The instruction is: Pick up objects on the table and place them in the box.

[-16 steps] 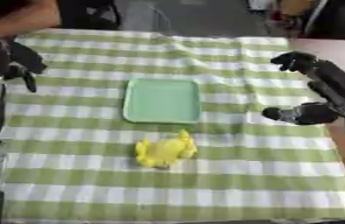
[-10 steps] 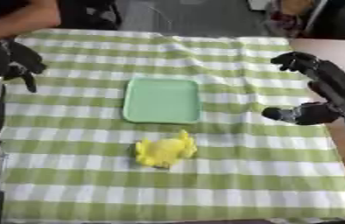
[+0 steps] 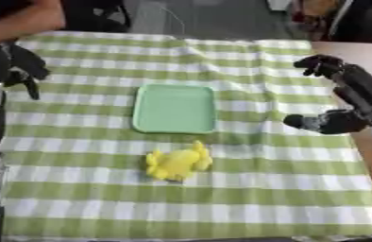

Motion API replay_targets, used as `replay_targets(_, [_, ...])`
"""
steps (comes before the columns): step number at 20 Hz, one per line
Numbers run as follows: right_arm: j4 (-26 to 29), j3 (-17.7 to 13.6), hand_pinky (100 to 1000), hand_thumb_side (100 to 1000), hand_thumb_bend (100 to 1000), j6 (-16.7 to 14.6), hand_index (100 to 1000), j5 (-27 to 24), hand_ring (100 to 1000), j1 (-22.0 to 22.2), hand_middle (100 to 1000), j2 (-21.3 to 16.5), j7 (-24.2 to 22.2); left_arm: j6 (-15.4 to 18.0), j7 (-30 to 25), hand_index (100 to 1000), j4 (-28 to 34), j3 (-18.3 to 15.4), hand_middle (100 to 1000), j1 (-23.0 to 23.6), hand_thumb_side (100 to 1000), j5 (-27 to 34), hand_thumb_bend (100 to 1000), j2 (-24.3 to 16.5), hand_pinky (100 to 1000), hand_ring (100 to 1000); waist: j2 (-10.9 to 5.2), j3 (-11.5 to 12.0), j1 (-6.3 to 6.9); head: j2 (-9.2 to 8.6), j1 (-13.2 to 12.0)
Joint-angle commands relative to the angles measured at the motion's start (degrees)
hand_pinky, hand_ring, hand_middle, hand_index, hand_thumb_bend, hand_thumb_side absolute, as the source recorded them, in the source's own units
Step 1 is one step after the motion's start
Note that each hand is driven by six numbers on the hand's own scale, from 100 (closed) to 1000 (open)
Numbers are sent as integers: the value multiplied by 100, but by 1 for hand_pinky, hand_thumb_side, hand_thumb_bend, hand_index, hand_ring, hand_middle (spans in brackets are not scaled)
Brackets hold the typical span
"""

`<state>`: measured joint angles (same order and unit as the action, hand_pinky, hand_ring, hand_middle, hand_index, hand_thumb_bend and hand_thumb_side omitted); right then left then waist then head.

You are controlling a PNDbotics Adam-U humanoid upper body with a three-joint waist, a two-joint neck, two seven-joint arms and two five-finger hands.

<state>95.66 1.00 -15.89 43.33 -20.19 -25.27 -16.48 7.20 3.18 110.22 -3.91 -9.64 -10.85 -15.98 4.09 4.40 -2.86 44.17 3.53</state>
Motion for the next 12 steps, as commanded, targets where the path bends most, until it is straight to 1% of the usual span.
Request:
replay_targets(1, [85, 145, 775, 787, 755, -113, 916, -18, 764, -328, 840, -304, -112, 2, -6, 432, 72, -26, 496, -20, 998, 2, 602, -116, 237, 475, -94, 16, 20, -5, 14])
replay_targets(4, [50, 453, 782, 791, 732, -287, 918, -159, 771, -762, 847, -523, -304, 6, -25, 432, 67, -7, 496, -12, 998, 9, 602, -126, 237, 476, -119, 45, 10, -5, 34])
replay_targets(6, [-14, 670, 778, 778, 736, -390, 918, -348, 771, -1074, 849, -621, -446, 8, -38, 432, 62, 5, 496, -10, 998, 15, 601, -129, 237, 476, -126, 69, 4, -5, 54])
replay_targets(10, [-199, 1013, 759, 755, 742, -534, 918, -798, 765, -1559, 848, -699, -721, 15, -56, 433, 59, 20, 496, -22, 998, 25, 602, -127, 237, 476, -130, 113, -10, -5, 67])
replay_targets(12, [-298, 1111, 757, 750, 742, -573, 918, -964, 765, -1705, 848, -698, -829, 17, -61, 433, 58, 23, 496, -30, 998, 29, 602, -125, 237, 476, -130, 128, -15, -5, 62])
